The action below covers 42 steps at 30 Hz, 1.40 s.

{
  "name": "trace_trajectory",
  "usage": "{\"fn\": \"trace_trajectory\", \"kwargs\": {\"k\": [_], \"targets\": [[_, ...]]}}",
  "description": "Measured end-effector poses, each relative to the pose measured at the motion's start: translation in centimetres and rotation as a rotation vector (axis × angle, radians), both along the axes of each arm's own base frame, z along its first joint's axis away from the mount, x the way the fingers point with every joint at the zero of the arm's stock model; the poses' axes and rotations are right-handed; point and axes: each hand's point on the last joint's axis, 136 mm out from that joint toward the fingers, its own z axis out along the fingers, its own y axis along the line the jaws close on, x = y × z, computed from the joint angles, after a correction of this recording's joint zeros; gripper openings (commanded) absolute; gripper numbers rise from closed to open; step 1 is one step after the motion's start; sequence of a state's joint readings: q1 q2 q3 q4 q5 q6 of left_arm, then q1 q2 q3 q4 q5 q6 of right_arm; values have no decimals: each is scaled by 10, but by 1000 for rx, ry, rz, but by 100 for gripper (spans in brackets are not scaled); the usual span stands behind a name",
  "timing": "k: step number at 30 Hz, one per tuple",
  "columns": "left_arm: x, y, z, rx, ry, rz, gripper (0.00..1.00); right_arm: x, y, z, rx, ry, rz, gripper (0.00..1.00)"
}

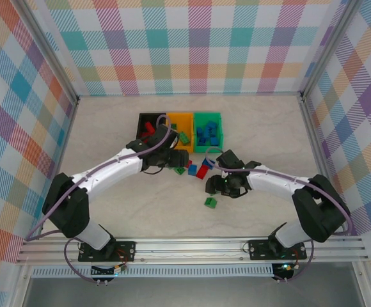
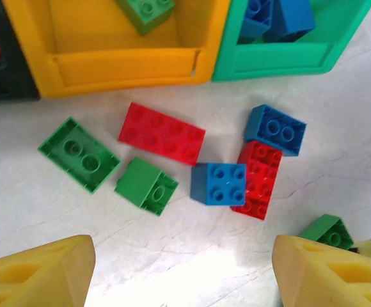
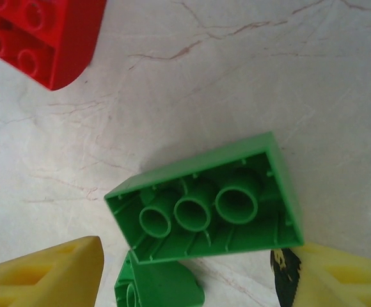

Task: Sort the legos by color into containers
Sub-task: Rotate the lego at the center of the table, then pick up the lego from the center of the table.

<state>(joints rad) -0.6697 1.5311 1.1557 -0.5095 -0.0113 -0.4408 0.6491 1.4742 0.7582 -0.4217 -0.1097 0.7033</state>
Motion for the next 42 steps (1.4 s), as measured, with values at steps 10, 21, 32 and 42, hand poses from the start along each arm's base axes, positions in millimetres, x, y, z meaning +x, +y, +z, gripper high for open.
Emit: {"fn": "trace_trajectory", "kwargs": {"k": [10,21,32,42], "targets": [[-10,12,-5,2,-5,22,73,31,9,2,-40,-41,-44,74],[-15,25,0,22,-37,47,74,52,25,-8,-103,-49,4,62],[-10,55,1,42,-57,137,74,27,15,-11,-184,-32,65,36],[-7,90,-8,17,-20,239,74,25,12,-3,-180,-44,78,25]]}}
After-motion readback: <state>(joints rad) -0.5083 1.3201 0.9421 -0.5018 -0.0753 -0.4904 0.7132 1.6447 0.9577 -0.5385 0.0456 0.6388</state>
